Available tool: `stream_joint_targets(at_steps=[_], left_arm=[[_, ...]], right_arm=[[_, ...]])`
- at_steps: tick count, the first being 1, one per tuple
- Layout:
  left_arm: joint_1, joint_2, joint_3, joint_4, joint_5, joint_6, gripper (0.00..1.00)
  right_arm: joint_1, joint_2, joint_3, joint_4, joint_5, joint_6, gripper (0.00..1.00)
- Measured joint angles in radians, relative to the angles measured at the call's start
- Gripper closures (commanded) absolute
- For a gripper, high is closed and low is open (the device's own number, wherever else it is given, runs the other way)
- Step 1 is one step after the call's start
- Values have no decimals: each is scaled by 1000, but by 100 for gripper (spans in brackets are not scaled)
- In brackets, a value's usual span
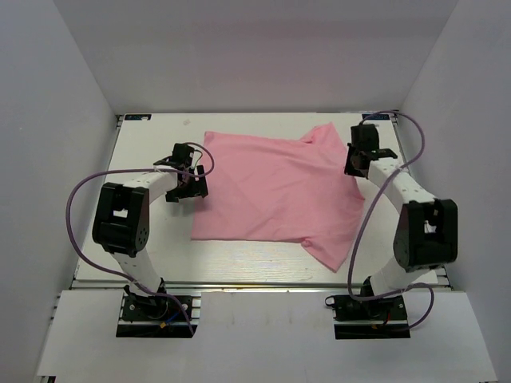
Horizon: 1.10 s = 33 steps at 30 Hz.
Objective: Fold and stack the t-shirts
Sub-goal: Flatten out the tshirt
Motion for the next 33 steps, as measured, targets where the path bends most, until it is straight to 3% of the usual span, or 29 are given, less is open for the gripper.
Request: stream_joint_targets(at_steps=[4, 7, 8, 10, 11, 14, 18, 23, 28, 33], left_arm=[[0, 0, -3, 10, 3, 0, 0], [0, 0, -6, 14, 8, 0, 0], [0, 0, -7, 14, 8, 0, 0], [0, -1, -7, 14, 9, 0, 0], [0, -2, -7, 14, 10, 0, 0], [0, -17, -6, 5, 14, 0, 0], [0, -89, -2, -18, 24, 0, 0], [-1, -243, -11, -21, 90, -14, 0], [-3, -414, -167, -8, 190, -47, 0], [-22, -465, -309, -51, 230, -67, 0]], right_arm=[[0, -120, -16, -42, 74, 43, 100], [0, -99, -28, -74, 103, 78, 100], [0, -66, -27, -90, 122, 90, 91], [0, 16, -19, -137, 157, 122, 62], [0, 57, -11, -166, 178, 136, 33], [-2, 122, 27, -248, 227, 168, 10], [-8, 100, 117, -299, 262, 194, 10], [-11, -52, 123, -309, 263, 224, 10], [-13, -308, -34, -326, 193, 261, 10], [-14, -560, -259, -390, 84, 291, 10]])
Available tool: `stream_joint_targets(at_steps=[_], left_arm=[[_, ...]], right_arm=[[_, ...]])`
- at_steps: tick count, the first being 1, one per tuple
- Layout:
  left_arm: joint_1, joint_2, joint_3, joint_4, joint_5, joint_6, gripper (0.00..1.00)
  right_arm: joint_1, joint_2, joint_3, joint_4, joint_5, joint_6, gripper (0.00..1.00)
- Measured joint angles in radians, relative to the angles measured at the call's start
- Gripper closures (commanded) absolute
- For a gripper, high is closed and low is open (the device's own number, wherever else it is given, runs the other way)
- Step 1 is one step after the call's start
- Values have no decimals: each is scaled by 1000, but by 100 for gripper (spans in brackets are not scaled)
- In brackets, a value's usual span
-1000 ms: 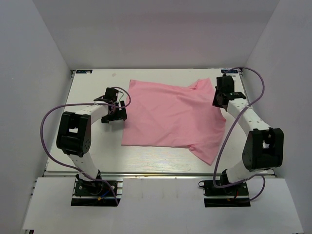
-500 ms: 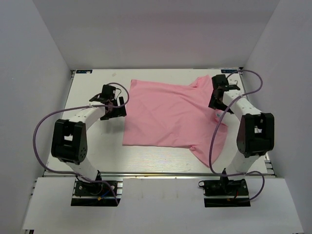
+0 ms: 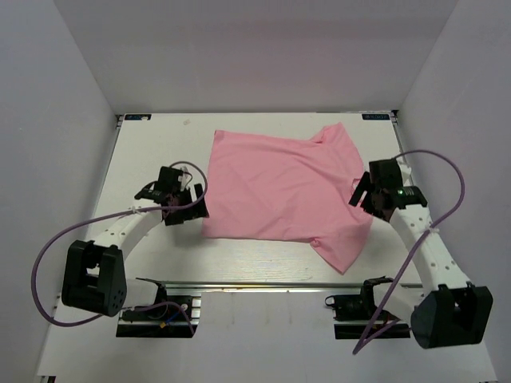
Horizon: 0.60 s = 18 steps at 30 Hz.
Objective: Fold and stack the t-shirts
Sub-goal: Flatten out the tshirt, then grap the side of the flattened tshirt closest away from the robot with both arms
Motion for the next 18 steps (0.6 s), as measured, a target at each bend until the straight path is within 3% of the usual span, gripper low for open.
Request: stream_joint_targets(at_steps=[8, 12, 18], left_arm=[[-47, -36, -116, 12, 54, -39, 3], [-74, -37, -172, 61, 82, -66, 12], [-104, -42, -192, 71, 74, -95, 37]], right_arm=[[0, -169, -170, -69, -161, 29, 10], [0, -204, -222, -72, -209, 41, 10], [0, -232, -247, -74, -243, 54, 10]])
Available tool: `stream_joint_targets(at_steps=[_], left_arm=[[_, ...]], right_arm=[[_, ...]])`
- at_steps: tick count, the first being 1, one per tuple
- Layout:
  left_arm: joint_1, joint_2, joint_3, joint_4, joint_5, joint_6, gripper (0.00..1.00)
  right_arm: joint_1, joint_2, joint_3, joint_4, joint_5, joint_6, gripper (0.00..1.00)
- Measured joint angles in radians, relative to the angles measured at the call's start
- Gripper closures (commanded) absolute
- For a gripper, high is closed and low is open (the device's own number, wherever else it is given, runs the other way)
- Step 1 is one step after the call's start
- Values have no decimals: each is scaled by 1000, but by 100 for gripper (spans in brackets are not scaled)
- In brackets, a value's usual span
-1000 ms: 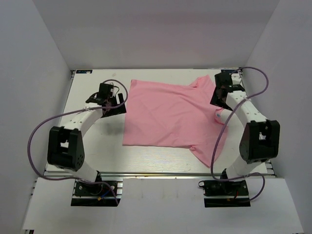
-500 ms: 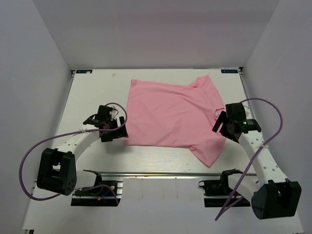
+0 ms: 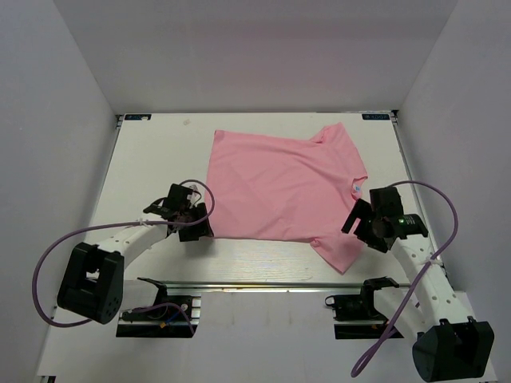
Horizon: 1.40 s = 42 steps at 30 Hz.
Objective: Fold and stack the t-shirts
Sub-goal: Grap the side of the flattened tshirt closest away from the robot with both arms
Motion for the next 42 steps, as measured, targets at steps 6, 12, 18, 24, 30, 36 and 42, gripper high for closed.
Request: stream_joint_targets(at_steps=[6, 12, 18, 24, 30, 36, 42], left_arm=[[-19, 10, -5, 47, -22, -22, 83], [-32, 31, -5, 78, -24, -21, 100], [-33, 31, 14, 86, -55, -22, 100], [-33, 88, 126, 66, -142, -22, 100], [-26, 128, 167, 46, -227, -24, 100], [-18, 201, 245, 30, -322, -29, 100], [-19, 251, 314, 19, -368, -29, 100]], right_arm=[[0, -8, -22, -1, -59, -6, 10], [1, -15, -47, -45, -137, -21, 10], [1, -8, -85, -66, -189, -10, 10], [3, 0, -92, -76, -195, 16, 10], [26, 20, -92, -71, -216, 24, 10], [90, 75, -129, -20, -278, 21, 10], [183, 95, -137, 20, -308, 18, 10]])
